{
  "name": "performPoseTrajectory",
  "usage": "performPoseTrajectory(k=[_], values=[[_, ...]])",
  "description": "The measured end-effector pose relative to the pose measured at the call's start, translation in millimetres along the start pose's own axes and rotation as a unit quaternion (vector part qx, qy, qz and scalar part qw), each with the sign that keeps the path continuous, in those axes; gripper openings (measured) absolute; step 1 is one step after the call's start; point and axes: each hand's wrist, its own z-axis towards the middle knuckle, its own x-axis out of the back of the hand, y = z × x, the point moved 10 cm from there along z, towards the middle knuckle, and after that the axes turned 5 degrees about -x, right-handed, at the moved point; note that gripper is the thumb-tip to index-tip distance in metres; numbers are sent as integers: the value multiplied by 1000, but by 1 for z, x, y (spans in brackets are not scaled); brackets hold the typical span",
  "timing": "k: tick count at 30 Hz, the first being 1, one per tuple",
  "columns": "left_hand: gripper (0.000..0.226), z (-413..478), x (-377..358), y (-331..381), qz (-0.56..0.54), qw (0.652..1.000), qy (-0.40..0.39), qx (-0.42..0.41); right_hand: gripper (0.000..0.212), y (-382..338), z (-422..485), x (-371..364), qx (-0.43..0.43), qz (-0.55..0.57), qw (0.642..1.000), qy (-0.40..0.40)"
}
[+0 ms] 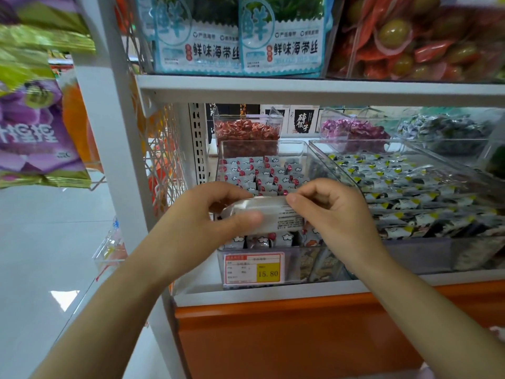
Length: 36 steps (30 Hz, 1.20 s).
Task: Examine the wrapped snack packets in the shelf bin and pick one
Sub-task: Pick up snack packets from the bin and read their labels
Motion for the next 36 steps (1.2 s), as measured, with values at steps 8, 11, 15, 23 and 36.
performPoseTrajectory(k=[8, 11, 15, 23, 36], values=[[22, 2, 6, 0, 4, 999, 30, -16, 20, 5, 6, -8, -33, -24, 987, -156], [20, 3, 4, 1, -4, 999, 31, -19, 22, 5, 9, -3, -30, -20, 988, -149], [19, 3, 6, 1, 0, 999, 49, -24, 22, 8, 10, -2, -40, 33, 988, -144], [18, 0, 31, -6, 72, 979, 188, -22, 49, 15, 2, -20, -59, 133, 983, -116], [78, 26, -3, -48, 305, 952, 31, 8, 20, 16, 80, -1, -48, 16, 994, 102]])
